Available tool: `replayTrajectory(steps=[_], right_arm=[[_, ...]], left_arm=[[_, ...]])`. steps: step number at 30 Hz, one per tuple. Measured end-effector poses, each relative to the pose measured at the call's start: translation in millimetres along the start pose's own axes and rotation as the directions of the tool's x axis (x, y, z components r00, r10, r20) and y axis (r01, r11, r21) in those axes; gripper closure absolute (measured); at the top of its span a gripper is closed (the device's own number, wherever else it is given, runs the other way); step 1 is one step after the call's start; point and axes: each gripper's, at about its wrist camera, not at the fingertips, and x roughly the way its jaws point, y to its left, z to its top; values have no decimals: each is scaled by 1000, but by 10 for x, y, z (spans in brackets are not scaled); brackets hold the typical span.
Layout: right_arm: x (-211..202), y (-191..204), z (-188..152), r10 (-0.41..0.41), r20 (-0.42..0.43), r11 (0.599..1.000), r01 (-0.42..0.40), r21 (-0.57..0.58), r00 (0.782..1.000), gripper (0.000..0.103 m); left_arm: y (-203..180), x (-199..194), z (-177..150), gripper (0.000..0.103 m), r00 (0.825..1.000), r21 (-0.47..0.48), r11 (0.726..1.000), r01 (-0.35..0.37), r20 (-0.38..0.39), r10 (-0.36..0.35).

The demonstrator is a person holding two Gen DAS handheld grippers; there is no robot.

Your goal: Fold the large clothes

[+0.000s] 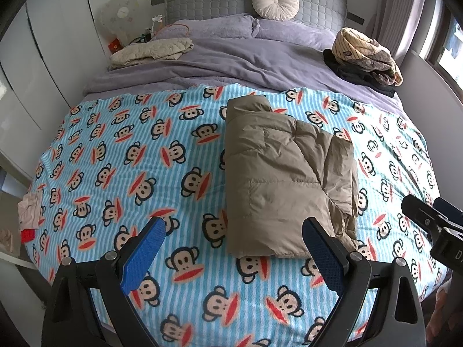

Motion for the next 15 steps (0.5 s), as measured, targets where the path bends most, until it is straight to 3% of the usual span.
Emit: replayTrajectory(steps=[15], right_arm=[[18, 24, -23, 3, -7, 1000, -3, 1, 1000, 0]], left_arm=[[31, 61, 68, 7, 1000, 15, 1000, -7, 0, 7]])
